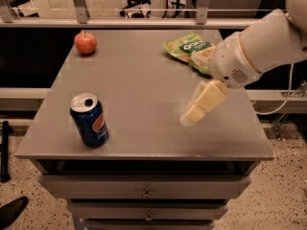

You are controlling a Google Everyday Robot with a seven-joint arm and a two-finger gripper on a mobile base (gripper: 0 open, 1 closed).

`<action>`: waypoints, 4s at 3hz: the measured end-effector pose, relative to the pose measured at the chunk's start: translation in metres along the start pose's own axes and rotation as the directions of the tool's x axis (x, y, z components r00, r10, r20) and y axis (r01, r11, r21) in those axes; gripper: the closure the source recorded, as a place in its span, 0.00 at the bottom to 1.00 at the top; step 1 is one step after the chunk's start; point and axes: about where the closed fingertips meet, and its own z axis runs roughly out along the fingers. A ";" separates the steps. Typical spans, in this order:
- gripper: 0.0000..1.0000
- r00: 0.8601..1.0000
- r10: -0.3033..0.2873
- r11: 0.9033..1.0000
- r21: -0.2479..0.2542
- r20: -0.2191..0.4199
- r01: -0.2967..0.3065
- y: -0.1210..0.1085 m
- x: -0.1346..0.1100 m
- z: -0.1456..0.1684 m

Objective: Move pepsi can near apple

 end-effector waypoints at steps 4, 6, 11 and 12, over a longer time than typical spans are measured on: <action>0.00 0.956 0.028 0.993 -0.114 0.293 0.006 0.028 -0.066 0.067; 0.00 0.879 0.077 0.983 -0.183 0.471 0.012 0.047 -0.097 0.147; 0.80 0.734 0.088 0.987 -0.157 0.674 0.026 0.091 -0.152 0.153; 1.00 0.749 0.006 1.000 -0.020 0.663 0.010 0.060 -0.134 0.099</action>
Offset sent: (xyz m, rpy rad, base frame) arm 0.0037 0.0572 -0.0053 0.1828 0.0112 0.0709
